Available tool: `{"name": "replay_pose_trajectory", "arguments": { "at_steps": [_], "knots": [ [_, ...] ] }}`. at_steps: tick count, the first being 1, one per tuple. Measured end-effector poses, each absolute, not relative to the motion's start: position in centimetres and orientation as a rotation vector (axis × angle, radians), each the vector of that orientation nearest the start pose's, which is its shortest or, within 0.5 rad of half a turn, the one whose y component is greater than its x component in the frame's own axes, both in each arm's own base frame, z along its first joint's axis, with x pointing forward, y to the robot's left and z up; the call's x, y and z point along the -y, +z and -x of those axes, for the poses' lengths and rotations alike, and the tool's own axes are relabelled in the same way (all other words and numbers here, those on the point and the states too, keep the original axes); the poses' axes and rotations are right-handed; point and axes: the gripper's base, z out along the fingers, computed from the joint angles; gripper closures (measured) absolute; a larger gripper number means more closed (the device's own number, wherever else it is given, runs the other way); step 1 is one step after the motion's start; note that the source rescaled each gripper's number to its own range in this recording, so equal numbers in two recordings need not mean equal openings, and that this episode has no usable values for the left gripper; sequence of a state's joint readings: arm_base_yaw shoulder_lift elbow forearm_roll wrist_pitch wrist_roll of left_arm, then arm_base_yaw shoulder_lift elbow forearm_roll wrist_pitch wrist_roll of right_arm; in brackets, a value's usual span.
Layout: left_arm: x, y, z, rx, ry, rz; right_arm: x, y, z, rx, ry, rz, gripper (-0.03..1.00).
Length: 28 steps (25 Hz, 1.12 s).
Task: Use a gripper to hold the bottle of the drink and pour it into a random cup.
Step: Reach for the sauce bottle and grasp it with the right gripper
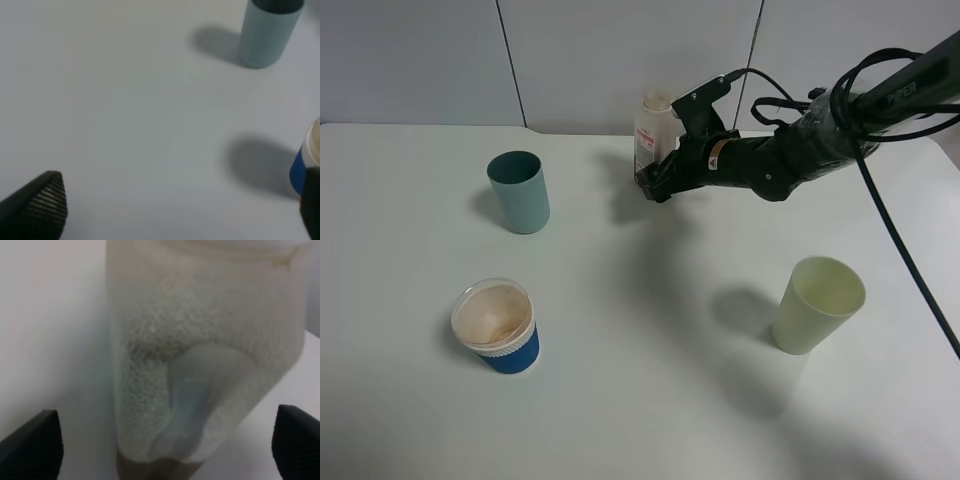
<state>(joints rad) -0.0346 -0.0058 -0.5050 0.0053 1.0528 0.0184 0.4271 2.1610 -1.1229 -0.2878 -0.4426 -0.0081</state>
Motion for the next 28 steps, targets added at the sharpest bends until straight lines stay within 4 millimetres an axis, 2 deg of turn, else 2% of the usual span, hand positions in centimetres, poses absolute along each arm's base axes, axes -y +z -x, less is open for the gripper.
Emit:
{"name": "replay_pose_trajectory", "arguments": {
  "at_steps": [6, 9, 15, 28],
  "knots": [
    [-0.1, 27.9, 0.6, -2.025, -0.004, -0.053, -18.2, 9.0, -39.4, -1.882, 0.227, 0.768, 0.15],
    [-0.1, 27.9, 0.6, -2.025, -0.004, -0.053, -18.3, 9.0, -39.6, -1.825, 0.246, 0.752, 0.15],
    [-0.1, 27.9, 0.6, -2.025, -0.004, -0.053, -18.5, 7.6, -39.7, -1.767, 0.277, 0.739, 0.15],
    [-0.1, 27.9, 0.6, -2.025, -0.004, -0.053, -18.8, 8.3, -39.8, -1.655, 0.306, 0.711, 0.15]
  ]
}}
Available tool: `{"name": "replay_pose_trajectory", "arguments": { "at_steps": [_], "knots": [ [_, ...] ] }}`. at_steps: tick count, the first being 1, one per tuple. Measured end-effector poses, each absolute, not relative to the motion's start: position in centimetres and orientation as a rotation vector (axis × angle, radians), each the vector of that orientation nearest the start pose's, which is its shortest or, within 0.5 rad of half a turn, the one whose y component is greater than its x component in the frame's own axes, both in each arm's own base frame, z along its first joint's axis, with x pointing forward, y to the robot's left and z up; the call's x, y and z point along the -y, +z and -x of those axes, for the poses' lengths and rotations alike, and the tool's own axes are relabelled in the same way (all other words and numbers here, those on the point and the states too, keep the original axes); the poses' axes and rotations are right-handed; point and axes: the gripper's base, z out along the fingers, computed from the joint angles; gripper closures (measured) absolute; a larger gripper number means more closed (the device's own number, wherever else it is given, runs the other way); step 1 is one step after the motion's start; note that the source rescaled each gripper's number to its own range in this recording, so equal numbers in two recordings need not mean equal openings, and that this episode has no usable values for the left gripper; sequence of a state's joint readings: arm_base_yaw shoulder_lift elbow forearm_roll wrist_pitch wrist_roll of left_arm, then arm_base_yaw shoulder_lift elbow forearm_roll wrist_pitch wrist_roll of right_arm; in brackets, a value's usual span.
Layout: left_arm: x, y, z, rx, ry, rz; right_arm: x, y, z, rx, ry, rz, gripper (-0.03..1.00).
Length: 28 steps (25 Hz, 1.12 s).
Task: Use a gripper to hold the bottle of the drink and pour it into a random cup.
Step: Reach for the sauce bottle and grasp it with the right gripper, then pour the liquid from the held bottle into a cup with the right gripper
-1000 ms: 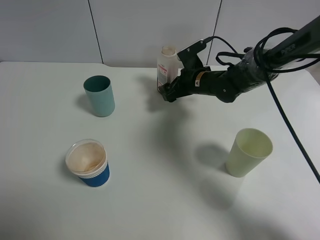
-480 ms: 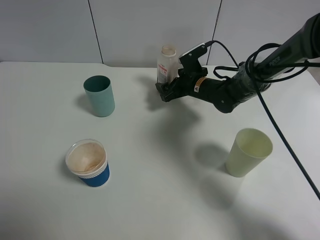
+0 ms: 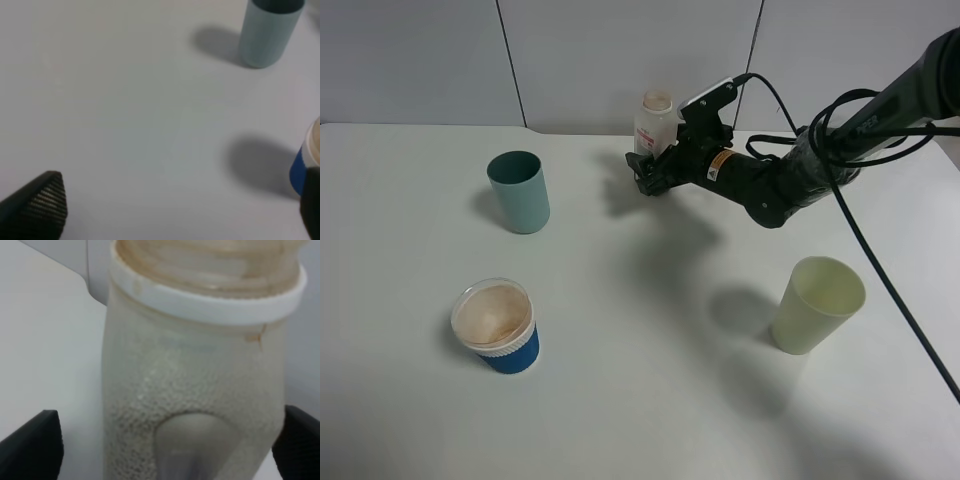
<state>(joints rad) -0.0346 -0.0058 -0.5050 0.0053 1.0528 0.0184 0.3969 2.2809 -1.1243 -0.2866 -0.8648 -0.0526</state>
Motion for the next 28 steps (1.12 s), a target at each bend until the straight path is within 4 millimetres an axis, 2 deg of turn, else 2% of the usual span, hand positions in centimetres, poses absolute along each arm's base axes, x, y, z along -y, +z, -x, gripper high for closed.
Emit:
{"name": "replay_pose_trajectory", "arguments": {
  "at_steps": [5, 7, 9, 12, 28],
  "knots": [
    [-0.06, 27.93, 0.60, -2.025, -0.004, -0.053, -18.82, 8.31, -39.81, -1.651, 0.307, 0.710, 0.16],
    [-0.02, 27.93, 0.60, -2.025, -0.010, -0.054, -18.82, 8.31, -39.81, -1.648, 0.301, 0.716, 0.25],
    [-0.06, 27.93, 0.60, -2.025, -0.004, -0.053, -18.82, 8.31, -39.81, -1.646, 0.299, 0.719, 0.46],
    [-0.06, 27.93, 0.60, -2.025, -0.004, -0.053, -18.81, 8.31, -39.81, -1.646, 0.298, 0.719, 0.97],
    [-0.06, 27.93, 0.60, -2.025, -0.004, -0.053, -18.61, 8.33, -39.96, -1.658, 0.289, 0.682, 0.96]
  ]
}}
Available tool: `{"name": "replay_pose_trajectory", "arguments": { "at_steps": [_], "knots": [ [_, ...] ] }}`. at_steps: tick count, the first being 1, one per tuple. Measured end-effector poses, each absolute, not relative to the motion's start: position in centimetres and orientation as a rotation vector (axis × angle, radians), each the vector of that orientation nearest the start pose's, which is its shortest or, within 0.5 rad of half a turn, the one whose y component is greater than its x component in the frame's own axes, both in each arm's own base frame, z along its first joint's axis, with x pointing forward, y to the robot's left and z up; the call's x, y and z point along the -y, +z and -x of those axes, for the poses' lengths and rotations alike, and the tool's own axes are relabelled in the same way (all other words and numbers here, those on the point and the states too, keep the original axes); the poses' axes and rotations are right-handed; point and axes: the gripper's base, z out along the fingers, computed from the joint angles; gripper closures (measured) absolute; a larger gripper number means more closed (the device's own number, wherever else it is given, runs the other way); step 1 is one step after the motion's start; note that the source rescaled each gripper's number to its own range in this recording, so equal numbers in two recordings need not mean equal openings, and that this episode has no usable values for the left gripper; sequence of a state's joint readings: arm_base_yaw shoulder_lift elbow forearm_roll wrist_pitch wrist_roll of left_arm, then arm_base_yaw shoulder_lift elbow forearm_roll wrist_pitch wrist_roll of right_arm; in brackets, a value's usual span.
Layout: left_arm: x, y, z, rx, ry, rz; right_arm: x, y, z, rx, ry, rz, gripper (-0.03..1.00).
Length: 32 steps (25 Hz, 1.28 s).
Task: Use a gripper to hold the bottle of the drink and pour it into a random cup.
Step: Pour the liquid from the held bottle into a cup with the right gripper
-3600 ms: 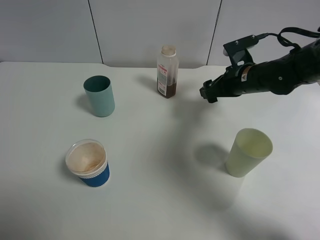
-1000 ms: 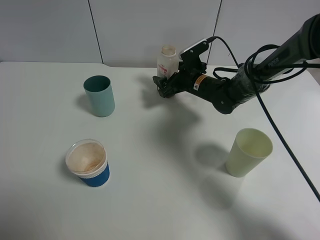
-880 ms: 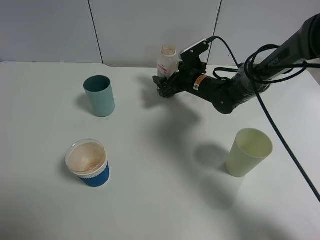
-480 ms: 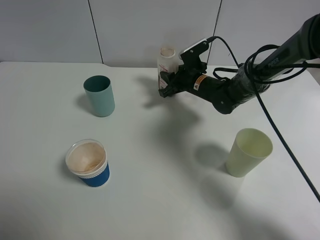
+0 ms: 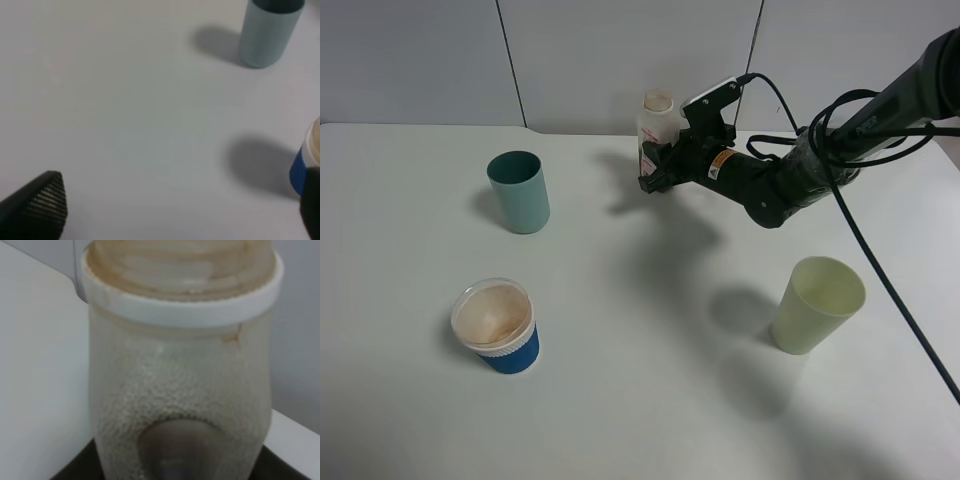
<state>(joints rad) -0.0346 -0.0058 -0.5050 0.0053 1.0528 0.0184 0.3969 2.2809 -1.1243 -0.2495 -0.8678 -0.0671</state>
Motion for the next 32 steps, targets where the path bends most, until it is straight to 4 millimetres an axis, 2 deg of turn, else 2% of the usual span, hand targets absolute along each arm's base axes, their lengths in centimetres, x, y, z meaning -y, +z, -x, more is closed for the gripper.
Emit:
{"name": "replay_pose_trajectory", "arguments": {
  "at_steps": [3, 6, 11, 17, 25, 29, 32],
  "knots": [
    [-0.1, 27.9, 0.6, -2.025, -0.004, -0.053, -18.6, 8.6, -40.0, -1.676, 0.281, 0.687, 0.96],
    [-0.1, 27.9, 0.6, -2.025, -0.004, -0.053, -18.6, 9.7, -39.9, -1.698, 0.266, 0.698, 0.96],
    [-0.1, 27.9, 0.6, -2.025, -0.004, -0.053, -19.2, 12.9, -39.6, -1.673, 0.259, 0.710, 0.96],
    [-0.1, 27.9, 0.6, -2.026, -0.004, -0.053, -20.8, 16.0, -38.5, -1.618, 0.277, 0.748, 0.96],
    [0.0, 27.9, 0.6, -2.026, -0.010, -0.054, -23.5, 18.9, -36.4, -1.612, 0.301, 0.822, 0.96],
    [-0.1, 27.9, 0.6, -2.026, -0.004, -0.053, -25.7, 20.6, -36.3, -1.676, 0.273, 0.892, 0.96],
    [-0.1, 27.9, 0.6, -2.026, -0.004, -0.053, -27.6, 22.1, -36.0, -1.660, 0.254, 0.966, 0.96]
  ]
}}
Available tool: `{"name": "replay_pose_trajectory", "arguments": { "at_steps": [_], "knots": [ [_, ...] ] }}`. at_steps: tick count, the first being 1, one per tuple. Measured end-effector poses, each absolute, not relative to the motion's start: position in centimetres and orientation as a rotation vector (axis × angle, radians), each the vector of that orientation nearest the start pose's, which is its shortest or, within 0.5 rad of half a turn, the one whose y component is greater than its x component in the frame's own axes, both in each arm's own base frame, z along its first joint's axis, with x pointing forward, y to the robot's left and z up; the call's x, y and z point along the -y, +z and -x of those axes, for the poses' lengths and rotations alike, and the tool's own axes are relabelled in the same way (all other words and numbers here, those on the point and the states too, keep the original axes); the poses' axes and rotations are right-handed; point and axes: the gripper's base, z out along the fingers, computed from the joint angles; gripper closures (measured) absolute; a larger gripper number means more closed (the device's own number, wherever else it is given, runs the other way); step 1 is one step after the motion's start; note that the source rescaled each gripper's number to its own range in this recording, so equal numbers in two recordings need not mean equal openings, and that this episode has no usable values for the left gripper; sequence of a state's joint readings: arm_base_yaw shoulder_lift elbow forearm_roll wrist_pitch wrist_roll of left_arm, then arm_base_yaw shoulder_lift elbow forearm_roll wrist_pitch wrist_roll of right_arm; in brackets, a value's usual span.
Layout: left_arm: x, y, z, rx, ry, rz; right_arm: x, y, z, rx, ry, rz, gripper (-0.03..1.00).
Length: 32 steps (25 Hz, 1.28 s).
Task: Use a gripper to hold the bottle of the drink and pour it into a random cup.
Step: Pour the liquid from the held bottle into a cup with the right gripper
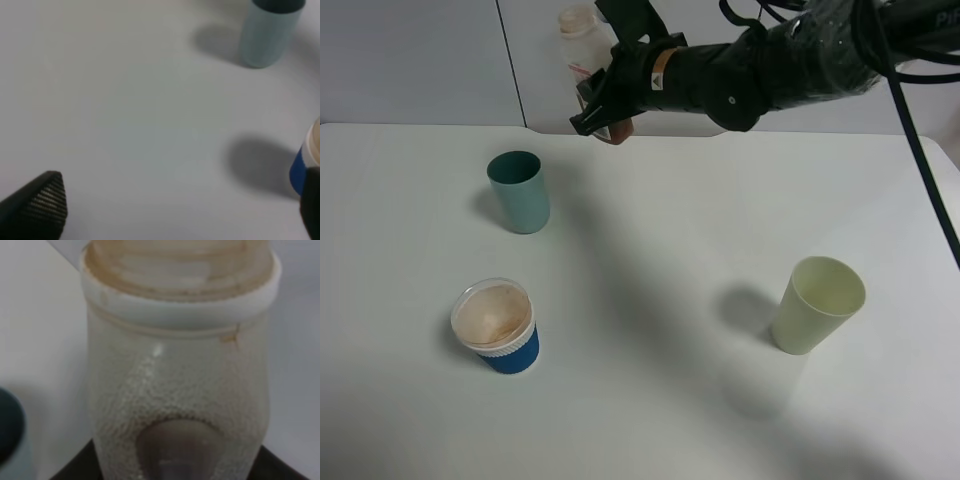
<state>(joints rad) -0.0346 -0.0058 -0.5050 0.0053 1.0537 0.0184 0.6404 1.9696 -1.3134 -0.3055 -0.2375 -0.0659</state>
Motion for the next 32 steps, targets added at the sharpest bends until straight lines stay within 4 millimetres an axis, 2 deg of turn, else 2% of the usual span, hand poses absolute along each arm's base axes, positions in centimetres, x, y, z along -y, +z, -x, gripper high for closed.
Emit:
{"name": "replay_pose_trajectory", "arguments": {
  "at_steps": [5, 9, 14, 22, 27, 32],
  "knots": [
    [-0.1, 27.9, 0.6, -2.026, -0.004, -0.053, -30.4, 24.2, -34.9, -1.539, 0.244, 1.074, 0.96],
    [-0.1, 27.9, 0.6, -2.026, -0.004, -0.053, -31.5, 24.3, -34.0, -1.454, 0.209, 1.185, 0.96],
    [-0.1, 27.9, 0.6, -2.026, -0.004, -0.053, -32.0, 24.3, -33.4, -1.320, 0.135, 1.334, 0.96],
    [-0.1, 27.9, 0.6, -2.026, -0.004, -0.053, -32.7, 24.9, -32.7, -1.106, 0.140, 1.434, 0.96],
    [-0.1, 27.9, 0.6, -2.026, -0.004, -0.053, -33.2, 24.9, -31.9, -1.040, 0.213, 1.483, 0.96],
    [-0.1, 27.9, 0.6, -2.026, -0.004, -0.053, -33.5, 24.3, -30.7, -0.962, 0.294, 1.618, 0.96]
  ]
}}
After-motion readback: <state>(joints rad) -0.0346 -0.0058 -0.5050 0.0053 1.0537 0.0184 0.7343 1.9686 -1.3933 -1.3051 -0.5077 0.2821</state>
